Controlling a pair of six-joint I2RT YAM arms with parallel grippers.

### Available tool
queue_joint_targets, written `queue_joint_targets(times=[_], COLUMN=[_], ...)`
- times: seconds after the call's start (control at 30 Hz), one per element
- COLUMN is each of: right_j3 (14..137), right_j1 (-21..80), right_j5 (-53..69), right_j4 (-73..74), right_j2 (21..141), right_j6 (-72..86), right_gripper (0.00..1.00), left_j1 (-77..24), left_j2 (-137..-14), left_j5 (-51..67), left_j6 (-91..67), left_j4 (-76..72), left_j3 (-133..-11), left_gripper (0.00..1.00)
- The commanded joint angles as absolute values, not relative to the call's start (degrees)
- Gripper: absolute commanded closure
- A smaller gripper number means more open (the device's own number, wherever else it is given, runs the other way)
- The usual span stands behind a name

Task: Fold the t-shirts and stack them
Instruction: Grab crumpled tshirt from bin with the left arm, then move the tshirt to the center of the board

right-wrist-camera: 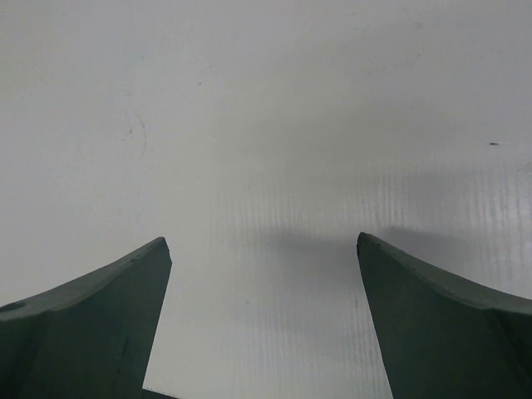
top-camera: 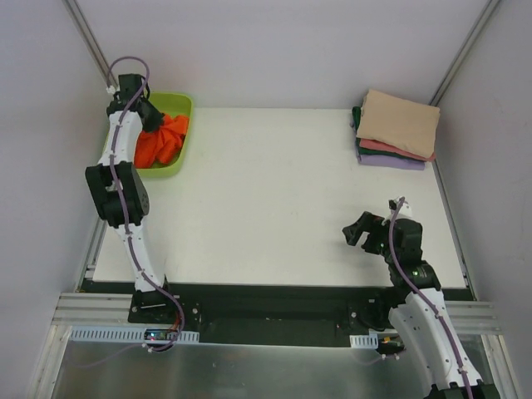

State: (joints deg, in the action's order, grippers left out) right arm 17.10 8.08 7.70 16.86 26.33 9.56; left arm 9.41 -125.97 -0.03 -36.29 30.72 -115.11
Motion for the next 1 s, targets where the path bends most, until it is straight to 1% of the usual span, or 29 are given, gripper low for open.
queue_joint_targets(times=[0.0, 0.17, 0.2, 0.27, 0.33, 0.43, 0.53, 0.57, 0.6, 0.63, 0.67, 0.8, 0.97], right_j3=[18.0, 17.4, 17.2, 17.1, 16.9, 17.1, 17.3, 17.4, 17.5, 17.7, 17.8, 18.1, 17.8], right_j1=[8.2, 8.2, 8.2, 8.1, 8.2, 8.1, 8.2, 8.2, 8.1, 8.1, 8.1, 8.1, 8.1], right_j5=[13.8, 14.3, 14.2, 13.7, 13.8, 13.7, 13.4, 13.4, 12.8, 12.0, 11.3, 10.6, 14.0], right_j4=[13.0, 13.4, 13.4, 13.5, 13.9, 14.2, 14.9, 14.9, 15.3, 15.6, 16.0, 17.1, 14.8], right_j2=[24.4, 20.7, 20.0, 19.1, 18.7, 18.7, 19.2, 19.2, 19.4, 19.7, 19.7, 19.8, 21.9], right_j6=[11.3, 11.4, 11.3, 11.2, 11.0, 10.7, 10.7, 10.8, 11.2, 11.4, 11.3, 11.5, 12.0], right_gripper=[0.04, 0.04, 0.04, 0.04, 0.04, 0.04, 0.04, 0.04, 0.04, 0.04, 0.04, 0.04, 0.04], left_j1=[5.1, -3.5, -5.6, -9.8, -13.0, -17.0, -21.7, -23.1, -23.9, -24.5, -24.8, -24.9, -24.9], left_j2=[-103.4, -88.9, -85.9, -79.8, -75.3, -70.9, -69.2, -69.1, -69.3, -69.4, -69.9, -71.6, -69.3], left_j5=[4.6, 9.7, 10.0, 14.7, 16.5, 19.1, 21.7, 23.0, 24.3, 25.7, 26.1, 17.6, 13.7], left_j6=[-31.7, -25.7, -25.1, -23.7, -25.3, -28.2, -28.3, -28.0, -28.6, -28.9, -29.0, -31.3, -33.3], left_j4=[29.1, 26.5, 25.2, 21.6, 20.2, 18.5, 17.0, 16.6, 16.4, 16.3, 16.3, 16.6, 17.0], left_j3=[-114.8, -111.5, -109.7, -104.9, -100.1, -91.8, -84.9, -82.1, -79.2, -75.6, -72.1, -61.7, -52.8], left_gripper=[1.00, 1.00, 1.00, 1.00, 1.00, 1.00, 1.00, 0.95, 0.72, 0.31, 0.01, 0.01, 0.01])
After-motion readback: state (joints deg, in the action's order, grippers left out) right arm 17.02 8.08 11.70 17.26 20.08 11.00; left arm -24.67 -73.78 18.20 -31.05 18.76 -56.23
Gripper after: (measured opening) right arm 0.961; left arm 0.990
